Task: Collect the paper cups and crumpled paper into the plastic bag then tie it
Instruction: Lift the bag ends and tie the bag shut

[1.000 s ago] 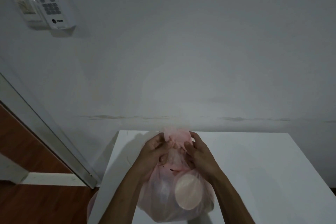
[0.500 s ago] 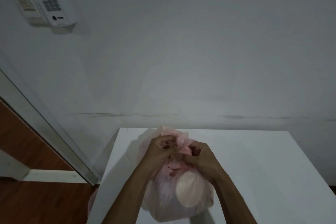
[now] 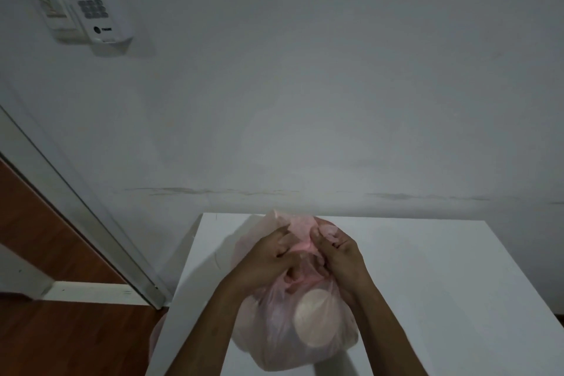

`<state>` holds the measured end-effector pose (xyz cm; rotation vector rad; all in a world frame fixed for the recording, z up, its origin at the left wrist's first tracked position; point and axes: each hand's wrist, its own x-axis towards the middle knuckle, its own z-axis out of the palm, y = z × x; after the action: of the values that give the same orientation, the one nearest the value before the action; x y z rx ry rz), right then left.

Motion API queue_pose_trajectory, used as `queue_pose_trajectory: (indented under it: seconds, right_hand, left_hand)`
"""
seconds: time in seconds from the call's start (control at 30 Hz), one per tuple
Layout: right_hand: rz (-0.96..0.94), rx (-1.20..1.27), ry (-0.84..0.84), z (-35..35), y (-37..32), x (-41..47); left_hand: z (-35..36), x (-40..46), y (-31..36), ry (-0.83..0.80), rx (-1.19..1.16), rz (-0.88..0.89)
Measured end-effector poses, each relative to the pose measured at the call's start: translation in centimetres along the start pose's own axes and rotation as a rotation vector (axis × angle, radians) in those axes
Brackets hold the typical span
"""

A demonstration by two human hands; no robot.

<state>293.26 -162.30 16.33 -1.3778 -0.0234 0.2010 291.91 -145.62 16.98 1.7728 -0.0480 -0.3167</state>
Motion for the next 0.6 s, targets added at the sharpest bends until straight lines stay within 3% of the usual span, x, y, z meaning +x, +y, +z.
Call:
queue_pose_trajectory:
  seconds: [0.13,0.23,0.33,0.43,0.5,0.6]
  right_hand:
    - [-0.059,-0.115,-0.021,0.0,0.4,0.2]
    - [-0.278,-0.358,-0.05,-0.5,0.6,0.5]
    - [-0.496,-0.815,-0.087,-0.8,1.8,1.1]
    - [-0.43,-1.041,0.05,0.1,1.6,0.6]
    - [-0.366,-0.969,0.174,1.0,1.1,0.3]
    - [-0.163,-0.484,0.231,1.8,0.6,-0.1]
  left_hand:
    - [-0.6,-0.1,0.1,0.108,-0.391,-0.156]
    - [-1.0,0.4,0.1,0.241,-0.644,-0.214]
    - [-0.9,0.3,0.2,0.294,-0.625,-0.197]
    - [-0.3,-0.1,0.3,0.276,-0.499,-0.201]
    - [0.0,0.0,0.3,0.229,-0.446,-0.191]
    - [0.0,0.1,0.8,0.131,-0.393,-0.163]
